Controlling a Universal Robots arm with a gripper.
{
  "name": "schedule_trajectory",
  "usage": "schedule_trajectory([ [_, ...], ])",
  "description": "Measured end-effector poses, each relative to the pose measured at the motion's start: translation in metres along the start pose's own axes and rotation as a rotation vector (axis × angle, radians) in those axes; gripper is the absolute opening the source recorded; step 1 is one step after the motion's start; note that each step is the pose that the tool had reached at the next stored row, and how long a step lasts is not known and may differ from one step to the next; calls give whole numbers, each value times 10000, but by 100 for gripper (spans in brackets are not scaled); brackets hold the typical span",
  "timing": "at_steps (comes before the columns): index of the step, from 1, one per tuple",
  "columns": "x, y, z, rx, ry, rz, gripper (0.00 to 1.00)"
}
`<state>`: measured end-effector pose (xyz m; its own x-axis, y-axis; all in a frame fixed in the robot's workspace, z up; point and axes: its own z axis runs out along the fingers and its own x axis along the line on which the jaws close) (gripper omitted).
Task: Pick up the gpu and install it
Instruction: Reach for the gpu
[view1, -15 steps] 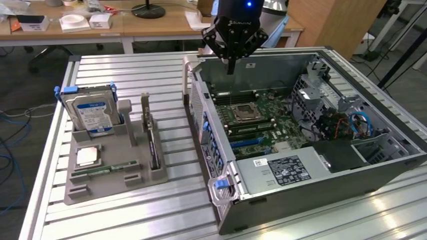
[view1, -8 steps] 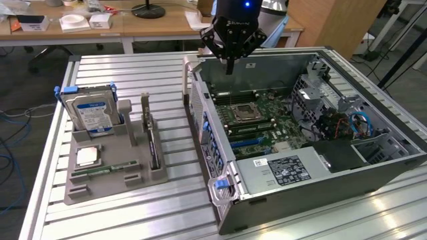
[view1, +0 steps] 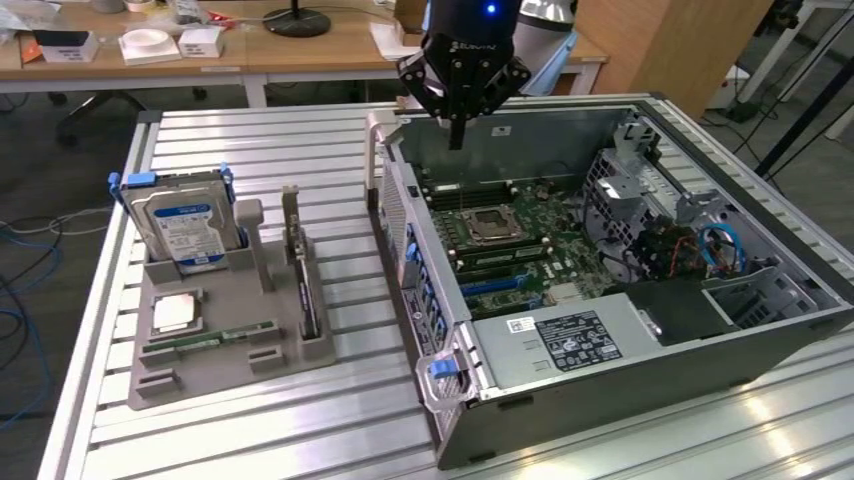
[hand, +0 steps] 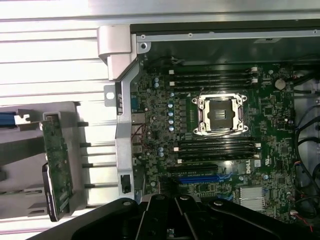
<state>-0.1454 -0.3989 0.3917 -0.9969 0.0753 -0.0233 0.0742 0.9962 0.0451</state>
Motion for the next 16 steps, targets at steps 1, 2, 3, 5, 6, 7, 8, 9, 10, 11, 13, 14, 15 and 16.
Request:
schedule_trajectory([
  [1, 5, 0, 0, 0, 0, 0, 11],
  [2, 9, -1, 0, 1, 0, 1, 11],
  [3, 13, -1, 1, 0, 0, 0, 11],
  [5, 20, -2, 1, 0, 0, 0, 11],
  [6, 24, -2, 2, 0, 0, 0, 11],
  [7, 26, -2, 2, 1, 0, 0, 11],
  [8, 30, -2, 2, 0, 0, -1, 11],
  [9, 33, -3, 2, 0, 0, 0, 11],
  [10, 38, -3, 3, 0, 0, 0, 11],
  [11, 42, -3, 3, 0, 0, 0, 11],
  [13, 51, -4, 3, 1, 0, 0, 11],
  [14, 56, -4, 4, 0, 0, 0, 11],
  [15, 60, -4, 5, -1, -1, 0, 11],
  [16, 64, -5, 5, 0, 0, 0, 11],
])
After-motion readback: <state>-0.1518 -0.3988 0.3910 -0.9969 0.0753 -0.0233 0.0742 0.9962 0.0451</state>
